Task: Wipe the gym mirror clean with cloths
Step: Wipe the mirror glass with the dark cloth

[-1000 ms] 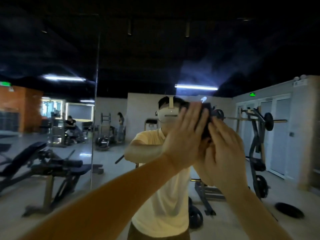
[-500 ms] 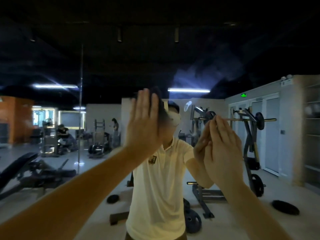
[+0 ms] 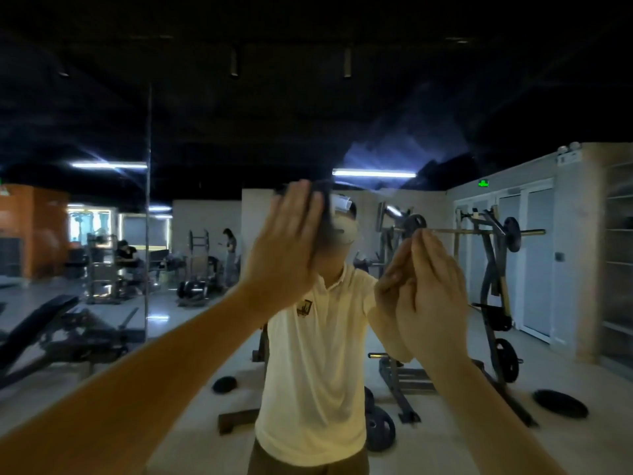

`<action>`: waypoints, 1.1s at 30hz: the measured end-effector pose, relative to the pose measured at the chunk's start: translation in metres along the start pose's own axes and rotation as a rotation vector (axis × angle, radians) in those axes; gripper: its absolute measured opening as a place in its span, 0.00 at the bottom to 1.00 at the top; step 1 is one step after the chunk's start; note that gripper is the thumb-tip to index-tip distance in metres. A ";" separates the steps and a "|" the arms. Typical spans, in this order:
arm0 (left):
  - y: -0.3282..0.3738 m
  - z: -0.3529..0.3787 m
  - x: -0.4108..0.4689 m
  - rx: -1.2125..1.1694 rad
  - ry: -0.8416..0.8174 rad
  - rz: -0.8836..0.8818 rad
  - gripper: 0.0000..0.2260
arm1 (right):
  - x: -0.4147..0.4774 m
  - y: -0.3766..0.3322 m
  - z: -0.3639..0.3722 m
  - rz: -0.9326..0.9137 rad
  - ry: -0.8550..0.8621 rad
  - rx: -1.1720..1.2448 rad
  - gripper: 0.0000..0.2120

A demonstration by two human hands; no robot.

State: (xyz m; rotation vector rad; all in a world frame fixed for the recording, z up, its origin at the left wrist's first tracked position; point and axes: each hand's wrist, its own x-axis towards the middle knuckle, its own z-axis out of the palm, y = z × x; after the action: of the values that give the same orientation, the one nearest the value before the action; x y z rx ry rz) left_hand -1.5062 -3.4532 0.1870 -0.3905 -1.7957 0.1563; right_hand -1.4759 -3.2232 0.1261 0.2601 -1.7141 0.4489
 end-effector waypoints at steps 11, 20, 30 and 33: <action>0.078 0.015 0.013 -0.101 0.005 0.091 0.33 | -0.001 0.021 0.008 -0.080 -0.079 -0.054 0.29; 0.002 -0.001 0.028 0.027 0.120 -0.180 0.31 | -0.003 0.026 0.009 -0.090 -0.063 0.035 0.26; 0.025 0.005 0.025 -0.003 0.041 0.069 0.32 | -0.003 0.033 0.009 -0.134 -0.095 0.023 0.27; 0.035 0.003 0.047 -0.013 0.165 -0.240 0.31 | -0.004 0.033 0.010 -0.112 -0.111 0.047 0.27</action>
State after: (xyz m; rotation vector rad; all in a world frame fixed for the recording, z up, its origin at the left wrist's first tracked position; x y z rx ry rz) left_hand -1.5127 -3.4039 0.2185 -0.1888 -1.6654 -0.0550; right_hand -1.4972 -3.1986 0.1154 0.4196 -1.7881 0.3981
